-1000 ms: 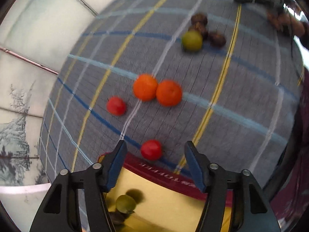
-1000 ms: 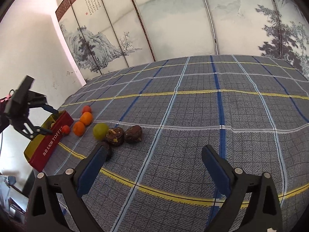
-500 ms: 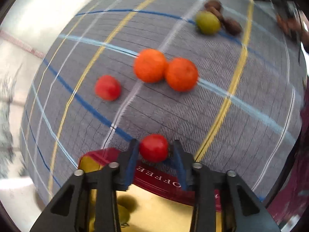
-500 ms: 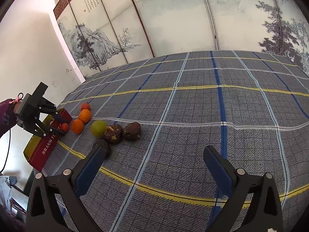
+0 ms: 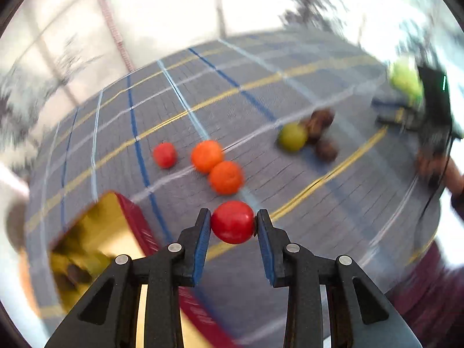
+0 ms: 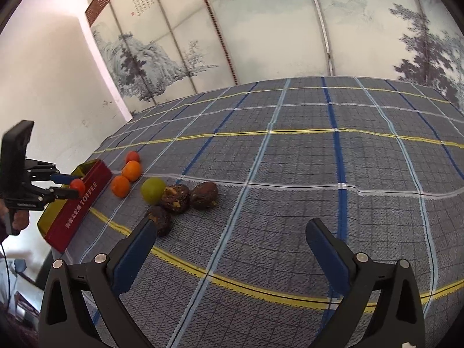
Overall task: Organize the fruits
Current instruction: 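Carry the red tomato into the tin and release it while the right gripper grasps a brown fruit, then carry the brown fruit into the tin with the right gripper and release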
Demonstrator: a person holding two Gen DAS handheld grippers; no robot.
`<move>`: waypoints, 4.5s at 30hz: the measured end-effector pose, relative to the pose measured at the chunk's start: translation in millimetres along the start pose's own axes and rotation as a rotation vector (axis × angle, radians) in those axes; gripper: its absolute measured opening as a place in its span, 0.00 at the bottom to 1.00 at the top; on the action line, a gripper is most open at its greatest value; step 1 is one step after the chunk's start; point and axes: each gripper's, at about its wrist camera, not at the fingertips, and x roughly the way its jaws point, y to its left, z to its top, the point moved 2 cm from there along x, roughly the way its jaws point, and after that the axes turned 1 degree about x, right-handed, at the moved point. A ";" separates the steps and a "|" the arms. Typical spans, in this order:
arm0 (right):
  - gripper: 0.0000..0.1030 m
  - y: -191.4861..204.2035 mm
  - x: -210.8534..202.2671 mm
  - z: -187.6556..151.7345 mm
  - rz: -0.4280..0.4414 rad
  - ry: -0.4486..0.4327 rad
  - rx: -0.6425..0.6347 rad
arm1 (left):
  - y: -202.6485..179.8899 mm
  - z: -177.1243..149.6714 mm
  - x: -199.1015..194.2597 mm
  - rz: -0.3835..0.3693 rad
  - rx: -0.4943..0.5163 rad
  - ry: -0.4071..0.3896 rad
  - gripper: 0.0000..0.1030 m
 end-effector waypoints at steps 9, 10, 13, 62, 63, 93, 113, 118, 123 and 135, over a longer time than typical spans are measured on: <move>0.70 63.9 30.4 1.6 0.152 0.131 -0.126 | -37.8 -26.6 -38.6 -0.030 -0.257 -0.110 0.32; 0.70 70.2 39.0 2.7 0.151 0.151 -0.132 | -39.0 -28.7 -42.4 -0.019 -0.262 -0.116 0.32; 0.67 79.0 58.4 2.3 0.144 0.195 -0.132 | -38.6 -34.2 -52.8 0.009 -0.267 -0.139 0.32; 0.31 79.7 60.4 -14.0 0.027 0.212 -0.159 | 98.6 -155.6 -45.9 0.510 -0.498 -0.045 0.33; 0.31 79.7 60.5 -14.0 0.027 0.212 -0.159 | 100.1 -155.6 -44.1 0.516 -0.497 -0.043 0.33; 0.31 81.7 60.8 -14.6 0.023 0.212 -0.166 | 100.8 -154.8 -65.0 0.662 -0.544 -0.165 0.69; 0.31 193.2 35.3 10.4 0.209 0.162 -0.300 | 51.9 -295.3 -82.8 0.783 -0.873 -0.301 0.75; 0.31 276.6 53.8 15.7 0.344 0.191 -0.413 | 54.7 -301.3 -78.2 0.817 -0.896 -0.255 0.90; 0.31 335.2 90.9 11.7 0.394 0.246 -0.493 | 60.0 -306.8 -73.9 0.806 -0.913 -0.225 0.91; 0.31 383.0 172.4 13.1 0.354 0.375 -0.500 | 72.6 -320.2 -66.8 0.754 -0.972 -0.169 0.91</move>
